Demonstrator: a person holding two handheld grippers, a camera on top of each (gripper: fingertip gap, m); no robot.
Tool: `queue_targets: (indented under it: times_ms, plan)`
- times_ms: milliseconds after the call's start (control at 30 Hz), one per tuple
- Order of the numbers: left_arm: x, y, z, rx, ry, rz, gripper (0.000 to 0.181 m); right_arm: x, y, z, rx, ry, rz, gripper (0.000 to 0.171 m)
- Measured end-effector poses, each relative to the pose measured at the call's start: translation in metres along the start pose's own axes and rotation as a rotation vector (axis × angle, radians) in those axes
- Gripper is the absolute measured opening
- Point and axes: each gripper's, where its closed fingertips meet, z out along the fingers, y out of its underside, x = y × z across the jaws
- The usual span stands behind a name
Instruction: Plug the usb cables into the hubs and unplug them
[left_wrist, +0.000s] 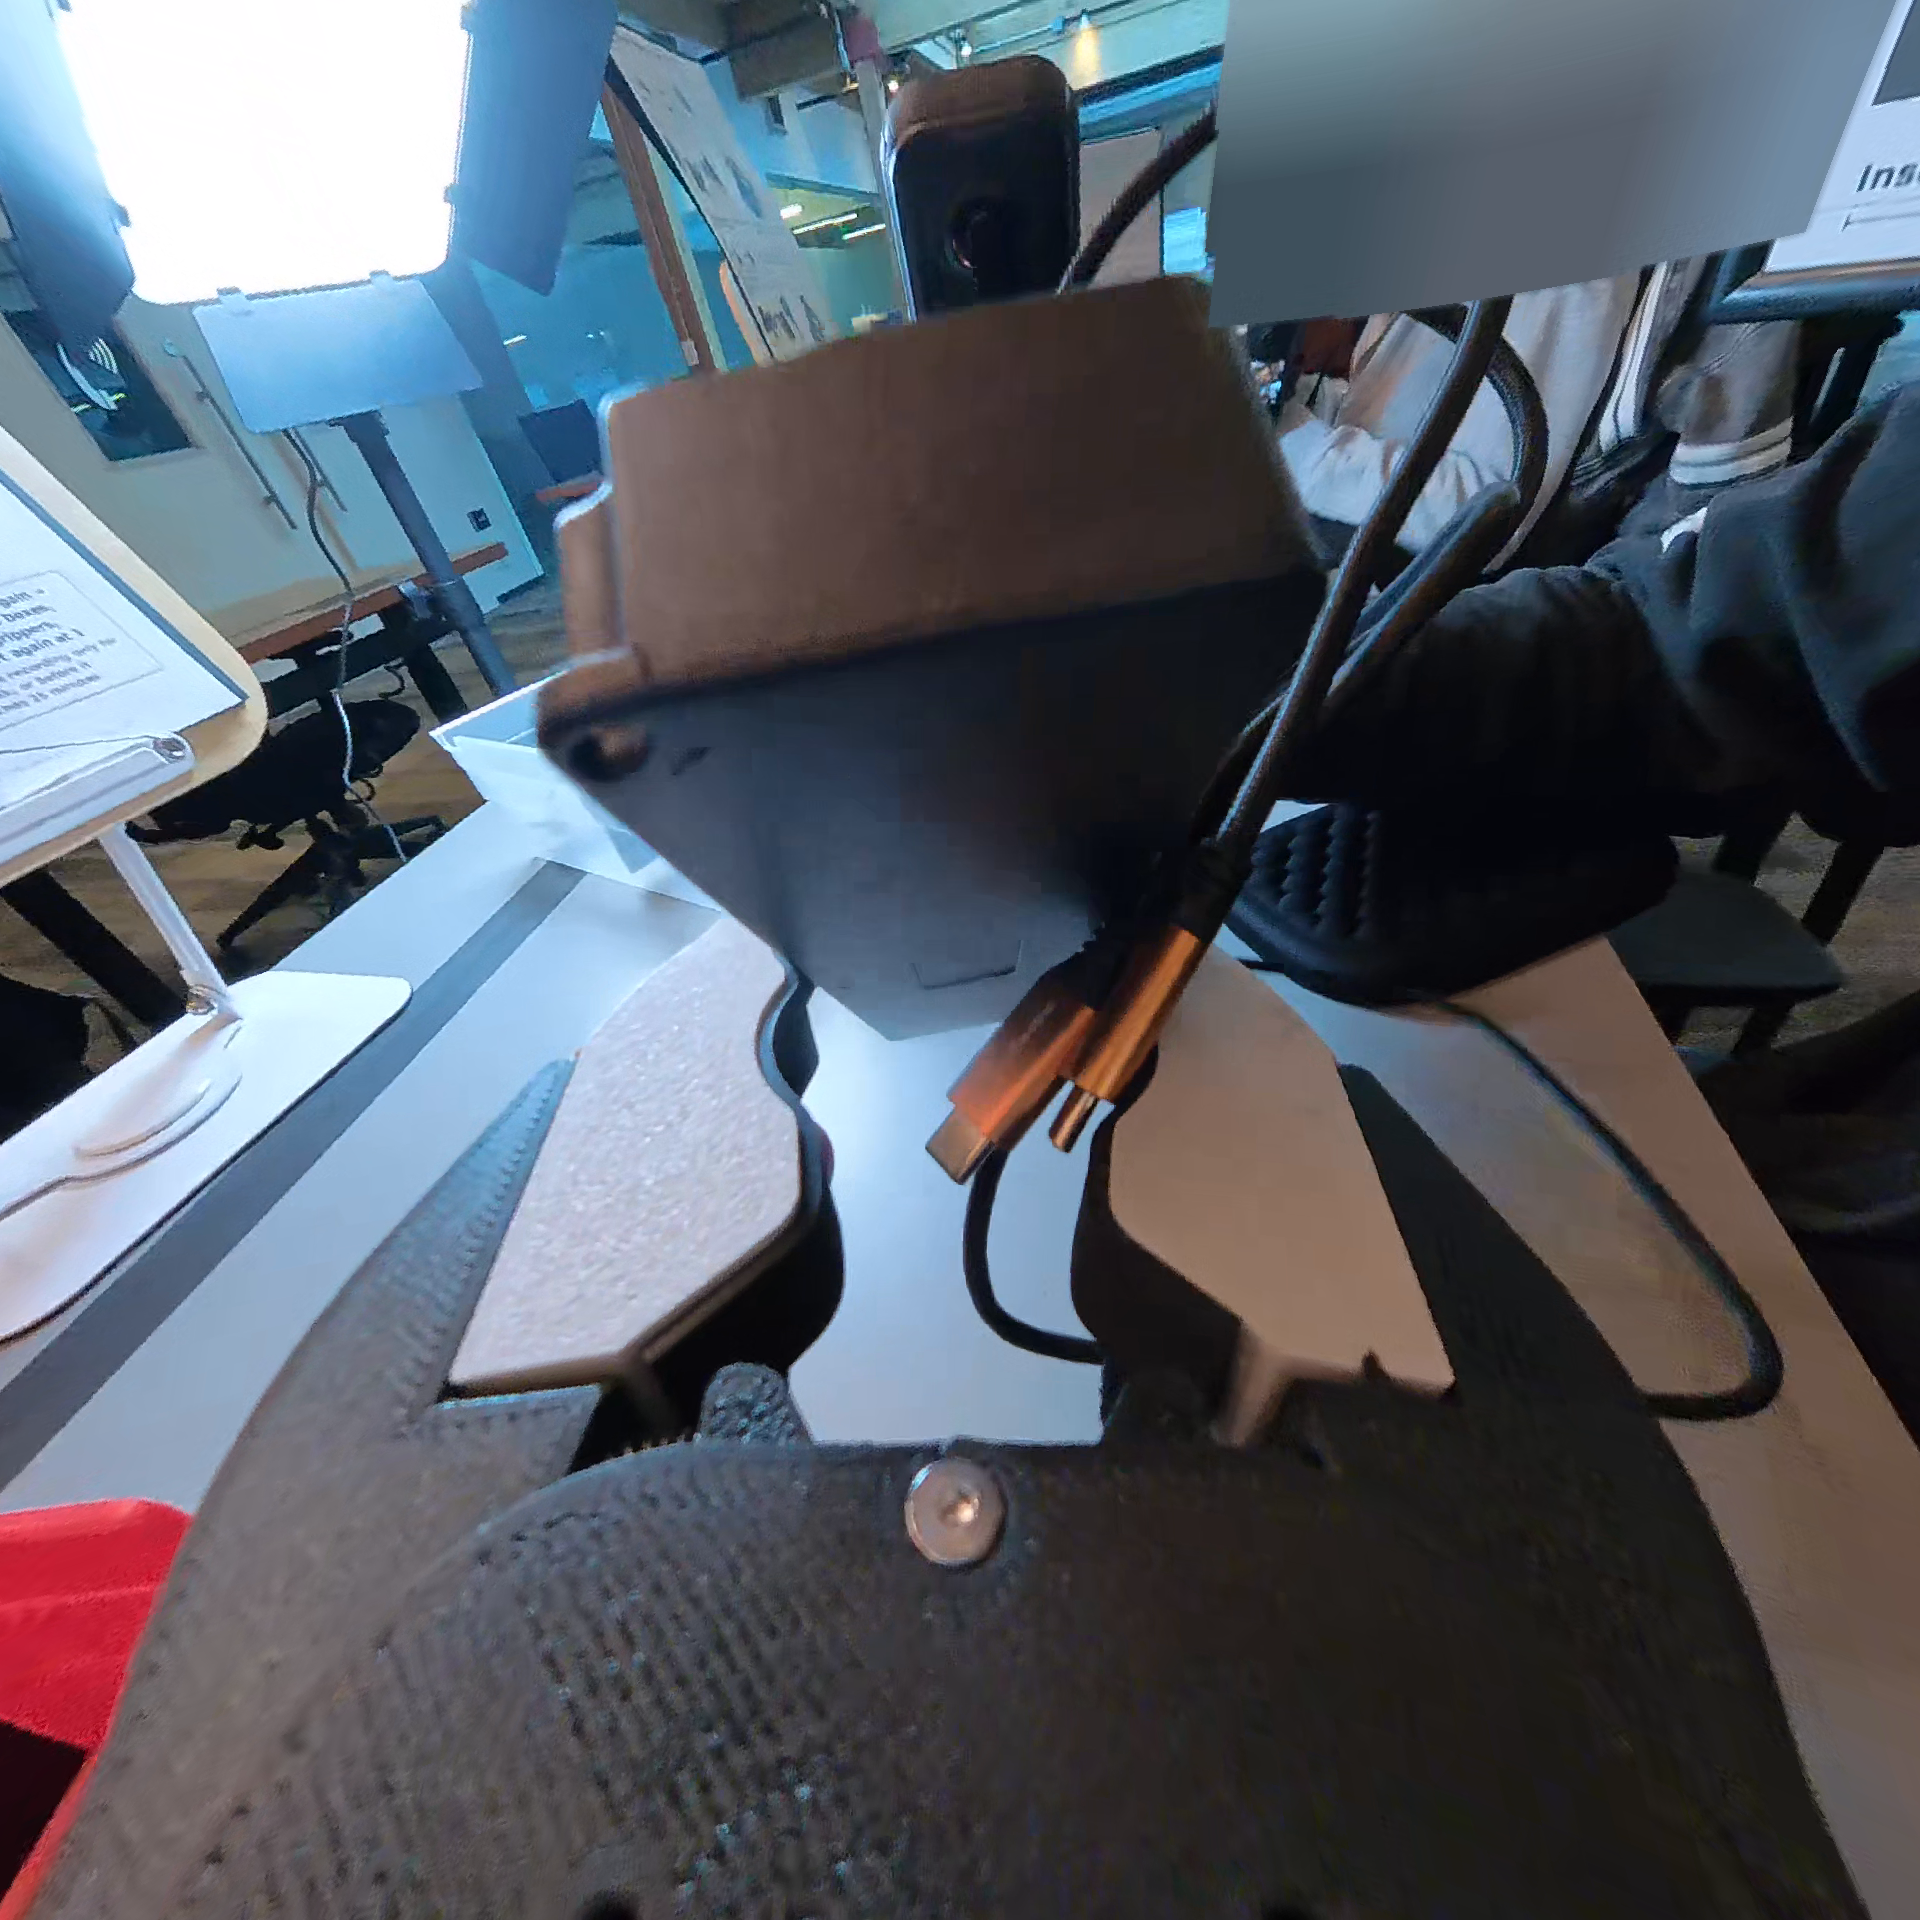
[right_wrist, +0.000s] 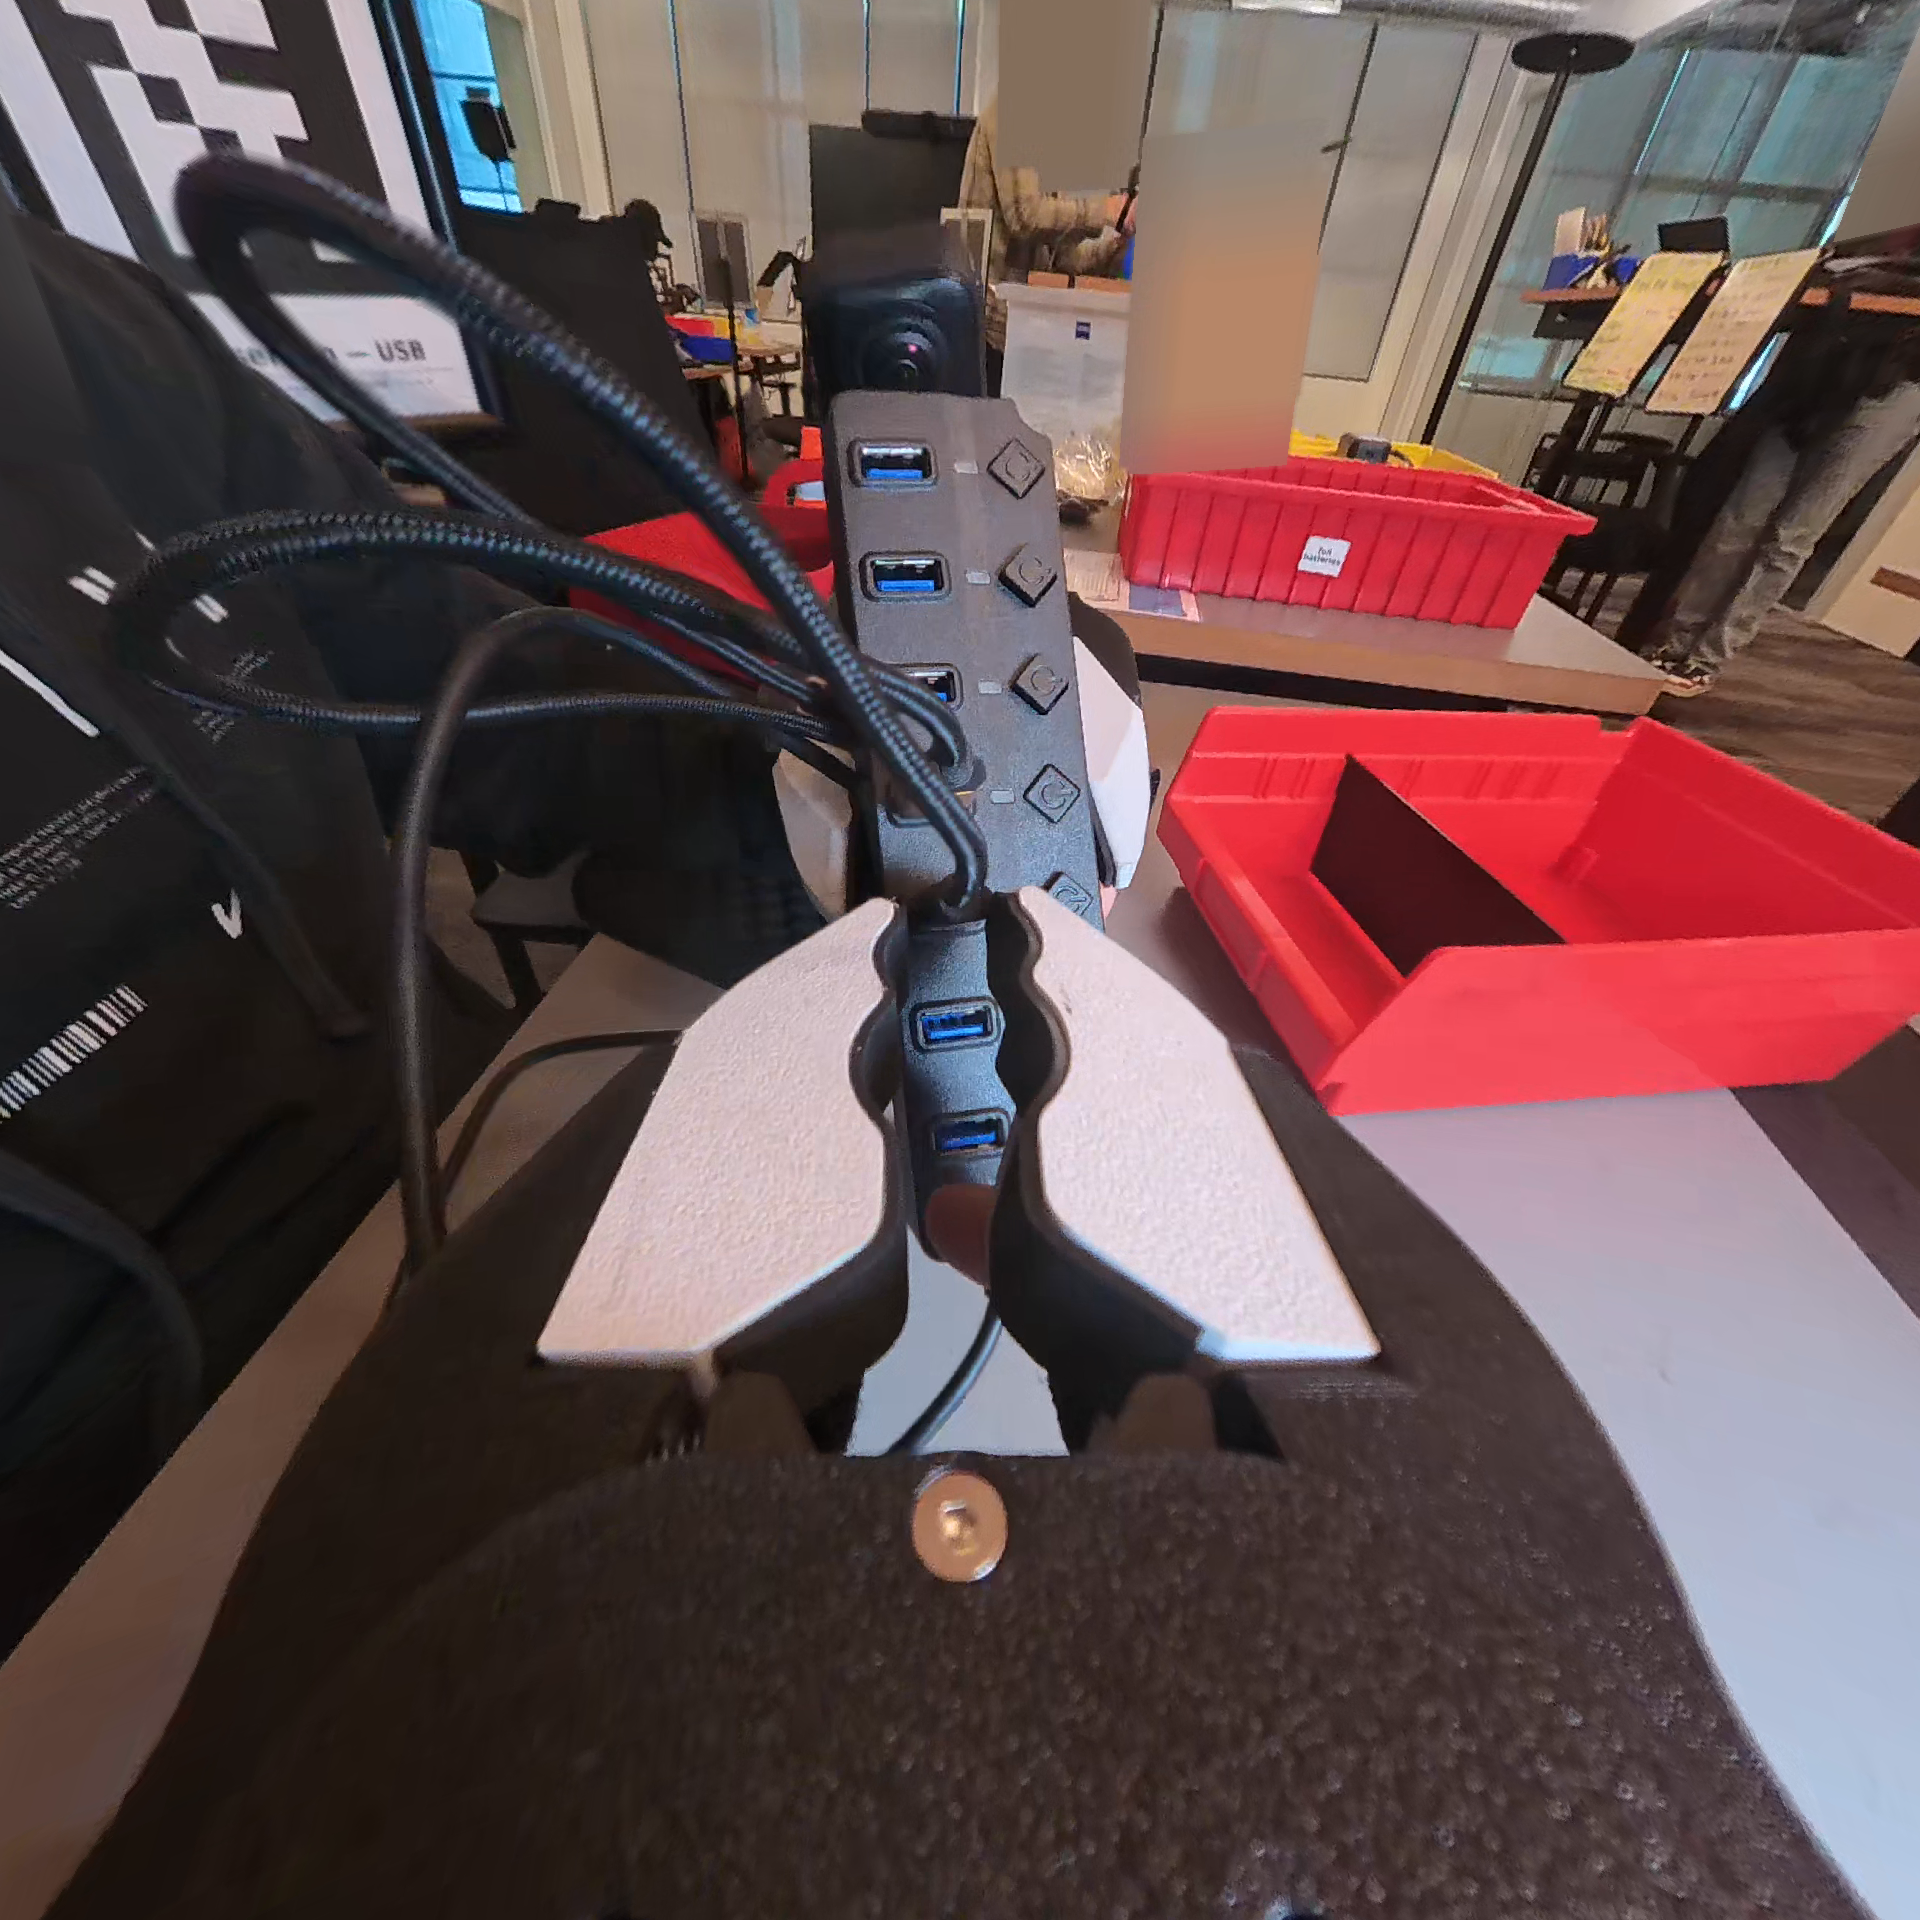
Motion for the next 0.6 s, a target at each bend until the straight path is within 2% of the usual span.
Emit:
queue_targets:
  times_ms: [100,200,267,333,367,500,600]
  plan:
    - [0.000,0.002,0.001,-0.077,-0.066,0.106,0.055,-0.001,-0.002,-0.002,0.002,-0.004,0.004,0.014]
    - [0.003,0.006,0.002,-0.079,-0.070,0.082,0.055,-0.002,0.001,-0.002,-0.009,0.000,0.000,0.013]
    - [0.004,0.001,0.002,-0.036,-0.038,0.020,0.055,-0.004,-0.008,-0.003,0.052,-0.016,0.020,0.014]
    - [0.003,0.011,0.002,-0.090,-0.034,0.039,0.055,0.001,-0.039,-0.022,0.229,-0.023,0.055,0.014]
    - [0.001,0.015,0.001,-0.096,-0.046,0.043,0.055,0.005,-0.050,-0.035,0.257,0.006,0.037,0.014]
    - [-0.008,0.011,-0.004,-0.043,-0.040,-0.043,0.054,0.012,-0.053,-0.057,0.186,0.158,-0.061,0.013]
    - [-0.015,0.022,-0.003,-0.087,-0.077,-0.023,0.055,0.033,-0.065,-0.090,0.242,0.314,-0.066,0.014]
